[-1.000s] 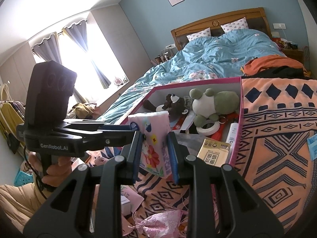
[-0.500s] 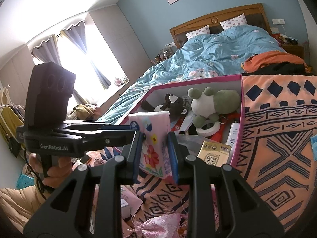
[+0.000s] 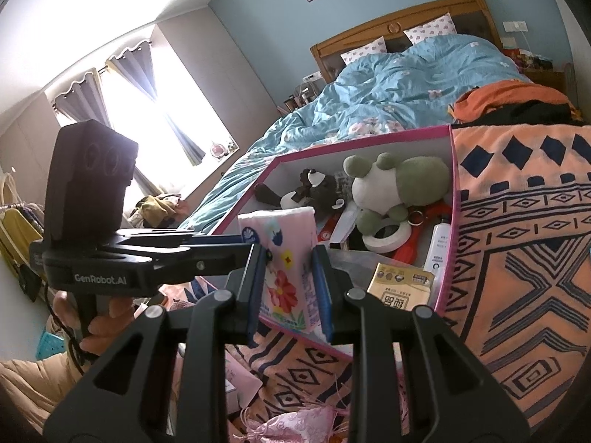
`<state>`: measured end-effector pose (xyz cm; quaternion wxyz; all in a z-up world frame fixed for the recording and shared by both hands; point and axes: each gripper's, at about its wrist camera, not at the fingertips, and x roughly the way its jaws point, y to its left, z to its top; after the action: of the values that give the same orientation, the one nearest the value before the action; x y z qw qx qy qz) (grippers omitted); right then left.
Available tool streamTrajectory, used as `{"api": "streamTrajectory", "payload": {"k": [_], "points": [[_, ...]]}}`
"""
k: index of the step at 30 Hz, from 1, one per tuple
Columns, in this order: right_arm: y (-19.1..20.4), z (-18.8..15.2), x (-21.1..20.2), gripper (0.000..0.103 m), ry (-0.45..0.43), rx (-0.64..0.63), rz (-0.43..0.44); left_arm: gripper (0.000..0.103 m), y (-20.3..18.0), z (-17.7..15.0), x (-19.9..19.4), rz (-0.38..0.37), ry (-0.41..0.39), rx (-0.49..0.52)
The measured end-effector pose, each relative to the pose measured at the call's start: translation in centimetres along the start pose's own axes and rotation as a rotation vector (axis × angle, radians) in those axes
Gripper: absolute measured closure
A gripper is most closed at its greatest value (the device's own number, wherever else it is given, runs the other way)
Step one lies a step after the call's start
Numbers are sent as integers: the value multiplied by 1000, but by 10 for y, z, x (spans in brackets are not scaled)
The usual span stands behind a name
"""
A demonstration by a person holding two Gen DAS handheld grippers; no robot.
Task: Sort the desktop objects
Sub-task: 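Lower the floral Vinda pack with the left tool into the pink box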
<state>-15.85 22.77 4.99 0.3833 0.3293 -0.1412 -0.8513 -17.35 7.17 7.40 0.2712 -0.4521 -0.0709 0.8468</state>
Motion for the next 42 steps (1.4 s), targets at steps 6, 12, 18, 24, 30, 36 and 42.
{"api": "streamTrajectory", "payload": {"k": [6,12,18,24,30,36,42], "points": [[-7,-1,6,74,10,27,7,77,5,1,6,4,12,-14],[-12,-2,11,74,20,43,6,77,9,1,13,7,24,-25],[-18,-3,17,74,36,56,4,77,14,0,18,10,36,-36],[-19,-3,22,74,47,52,-2,77,18,0,20,12,40,-46],[-16,-3,27,74,58,26,-30,77,20,-1,24,13,47,-52],[-10,-5,31,74,85,-22,-79,77,25,-4,30,7,65,-67],[-2,-8,41,74,126,-105,-172,78,31,-5,43,10,94,-82]]}}
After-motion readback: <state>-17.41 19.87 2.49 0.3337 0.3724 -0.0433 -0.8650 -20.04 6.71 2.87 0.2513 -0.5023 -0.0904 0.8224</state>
